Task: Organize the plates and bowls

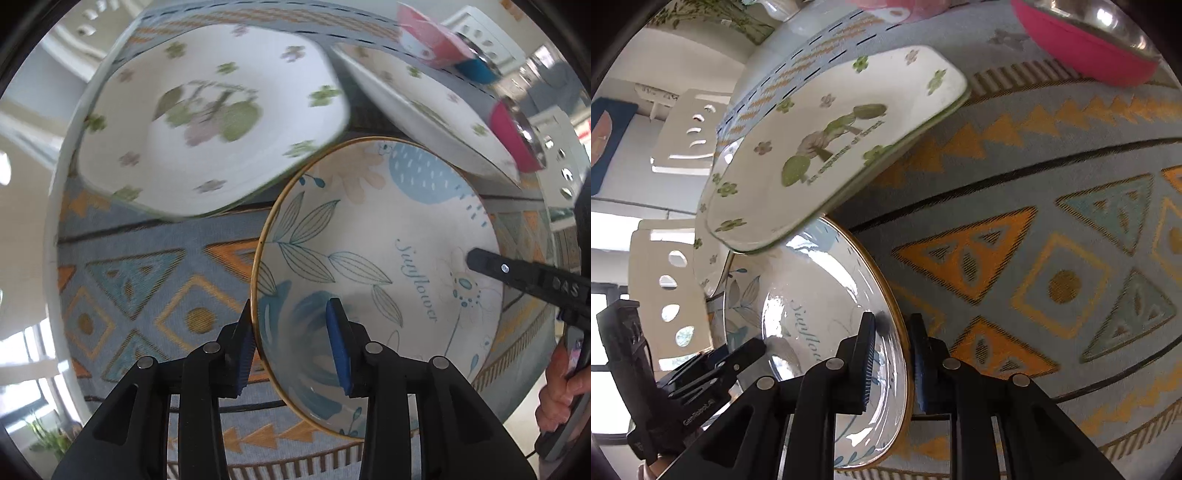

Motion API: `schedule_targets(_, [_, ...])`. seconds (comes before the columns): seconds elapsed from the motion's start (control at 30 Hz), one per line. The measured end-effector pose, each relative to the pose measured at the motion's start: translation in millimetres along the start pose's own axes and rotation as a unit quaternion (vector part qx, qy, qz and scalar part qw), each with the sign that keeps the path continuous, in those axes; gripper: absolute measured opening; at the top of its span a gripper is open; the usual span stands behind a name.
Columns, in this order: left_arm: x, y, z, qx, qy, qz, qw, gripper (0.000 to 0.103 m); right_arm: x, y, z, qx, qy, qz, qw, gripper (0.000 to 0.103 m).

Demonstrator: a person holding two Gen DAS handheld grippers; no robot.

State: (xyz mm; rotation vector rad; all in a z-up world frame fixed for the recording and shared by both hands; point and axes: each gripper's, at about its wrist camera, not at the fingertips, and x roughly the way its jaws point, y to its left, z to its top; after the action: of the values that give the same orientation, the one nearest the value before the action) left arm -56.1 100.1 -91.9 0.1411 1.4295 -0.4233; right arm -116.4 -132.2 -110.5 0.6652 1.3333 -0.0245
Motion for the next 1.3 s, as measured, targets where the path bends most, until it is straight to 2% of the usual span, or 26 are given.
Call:
schedule_targets(0.17, [2, -9, 2, 0.005, 0.008, -0.015, 0.9998, 0.032, -6, -8, 2, 0.001, -0.002, -0.015, 1.0, 0.02])
schedule_targets(0.27, [-5, -6, 3, 0.0, 0.004, -0.022, 0.9998, 0.032, -14, -11, 2, 0.001, -0.012, -0.003, 1.0, 0.02])
schedule_targets(0.37, [-21, -1, 4, 0.008, -0.01, -0.016, 0.9998, 0.032, -24, -16, 5, 0.013, -0.022, 0.014, 1.0, 0.02])
schedule_targets(0.67, [-53, 0, 7, 0.014, -0.026, -0.005, 0.9996, 0.035, -42, -22, 19, 0.018, -0.03, 0.013, 0.999, 0.02])
schedule_targets(0.73, [-60, 8, 20, 0.003, -0.036, 0.003, 0.9994, 0.039, -46, -25, 24, 0.023, -0.03, 0.01, 0.999, 0.02])
schedule_targets(0.83, [-69, 15, 40, -0.009, -0.043, 0.006, 0.999, 0.039, -53, -27, 30, 0.034, -0.036, -0.002, 0.999, 0.02])
schedule_targets(0.97, [-81, 8, 75, -0.014, -0.06, -0.012, 0.9981, 0.039, -72, -25, 41, 0.05, -0.065, 0.023, 0.996, 0.02])
schedule_targets(1.03, [-85, 0, 95, -0.01, -0.065, -0.027, 0.9975, 0.039, -80, -21, 49, 0.051, -0.075, 0.025, 0.996, 0.025])
schedule_targets(1.07, [-83, -6, 104, -0.007, -0.063, -0.031, 0.9975, 0.039, -83, -19, 53, 0.05, -0.08, 0.023, 0.995, 0.037])
schedule_targets(1.1, [-81, -11, 110, -0.002, -0.061, -0.033, 0.9976, 0.039, -87, -16, 59, 0.046, -0.091, 0.02, 0.995, 0.054])
schedule_targets(1.13, [-78, -16, 114, 0.006, -0.059, -0.037, 0.9975, 0.039, -90, -13, 63, 0.044, -0.102, 0.018, 0.994, 0.059])
schedule_targets(1.2, [-71, -27, 122, 0.02, -0.051, -0.038, 0.9978, 0.039, -91, -9, 73, 0.041, -0.109, 0.008, 0.993, 0.061])
schedule_targets(1.3, [-58, -38, 128, 0.034, -0.034, -0.023, 0.9986, 0.039, -80, -10, 87, 0.049, -0.085, 0.007, 0.995, 0.061])
